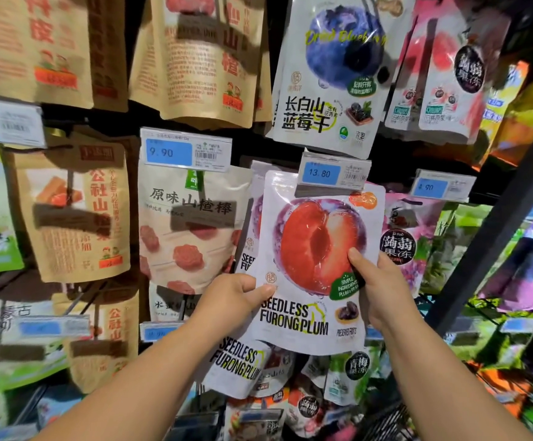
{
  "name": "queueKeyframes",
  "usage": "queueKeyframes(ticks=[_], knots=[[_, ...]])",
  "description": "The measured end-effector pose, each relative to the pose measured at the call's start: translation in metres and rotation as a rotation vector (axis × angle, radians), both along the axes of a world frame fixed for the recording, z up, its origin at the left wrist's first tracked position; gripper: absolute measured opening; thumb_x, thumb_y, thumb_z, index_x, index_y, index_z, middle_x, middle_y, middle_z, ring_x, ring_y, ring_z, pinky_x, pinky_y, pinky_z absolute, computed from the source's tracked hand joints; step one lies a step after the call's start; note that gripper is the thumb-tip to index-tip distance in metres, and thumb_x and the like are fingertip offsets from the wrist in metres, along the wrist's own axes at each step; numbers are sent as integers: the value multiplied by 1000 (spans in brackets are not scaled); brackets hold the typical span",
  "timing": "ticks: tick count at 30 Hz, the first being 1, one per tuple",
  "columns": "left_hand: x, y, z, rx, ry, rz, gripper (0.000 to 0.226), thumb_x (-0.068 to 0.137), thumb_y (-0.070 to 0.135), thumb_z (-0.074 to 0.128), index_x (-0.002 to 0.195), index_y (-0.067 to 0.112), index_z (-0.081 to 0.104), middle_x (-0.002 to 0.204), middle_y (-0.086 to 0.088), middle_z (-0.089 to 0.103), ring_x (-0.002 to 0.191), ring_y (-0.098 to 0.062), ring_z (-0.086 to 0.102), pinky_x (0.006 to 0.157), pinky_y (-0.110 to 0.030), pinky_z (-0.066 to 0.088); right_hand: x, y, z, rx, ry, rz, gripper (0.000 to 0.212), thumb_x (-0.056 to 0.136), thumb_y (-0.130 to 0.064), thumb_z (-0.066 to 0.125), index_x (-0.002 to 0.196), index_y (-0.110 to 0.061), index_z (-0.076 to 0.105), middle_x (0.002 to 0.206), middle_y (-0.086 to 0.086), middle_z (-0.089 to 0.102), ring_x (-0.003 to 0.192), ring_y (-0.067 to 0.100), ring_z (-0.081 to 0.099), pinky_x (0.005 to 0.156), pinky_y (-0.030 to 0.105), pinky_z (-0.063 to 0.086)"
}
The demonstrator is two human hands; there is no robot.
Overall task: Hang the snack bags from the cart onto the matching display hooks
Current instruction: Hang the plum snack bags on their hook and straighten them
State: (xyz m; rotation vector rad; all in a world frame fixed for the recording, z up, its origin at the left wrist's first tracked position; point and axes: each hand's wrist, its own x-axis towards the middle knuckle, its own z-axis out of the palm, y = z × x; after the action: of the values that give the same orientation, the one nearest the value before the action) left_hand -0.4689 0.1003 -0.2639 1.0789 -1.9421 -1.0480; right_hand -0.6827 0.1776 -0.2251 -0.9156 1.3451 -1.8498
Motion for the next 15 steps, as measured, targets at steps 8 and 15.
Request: queueKeyframes(ticks=[8,15], knots=[[0,-2,0,-47,-18,10,56,89,41,64,54,18,27,45,2,25,45,-16,29,52,-28,23,0,-4,0,24,33,-23,19,94,-13,60,112,-17,65,108,12,74,99,31,71,92,50,54],[-3,0,-1,-133,-94,-19,55,88,45,64,51,17,34,50,-4,34,50,-17,36,54,-30,30,-9,-4,-8,62,70,-77,25,94,-17,61,119,-18,64,106,8,75,98,29,71,93,53,53]])
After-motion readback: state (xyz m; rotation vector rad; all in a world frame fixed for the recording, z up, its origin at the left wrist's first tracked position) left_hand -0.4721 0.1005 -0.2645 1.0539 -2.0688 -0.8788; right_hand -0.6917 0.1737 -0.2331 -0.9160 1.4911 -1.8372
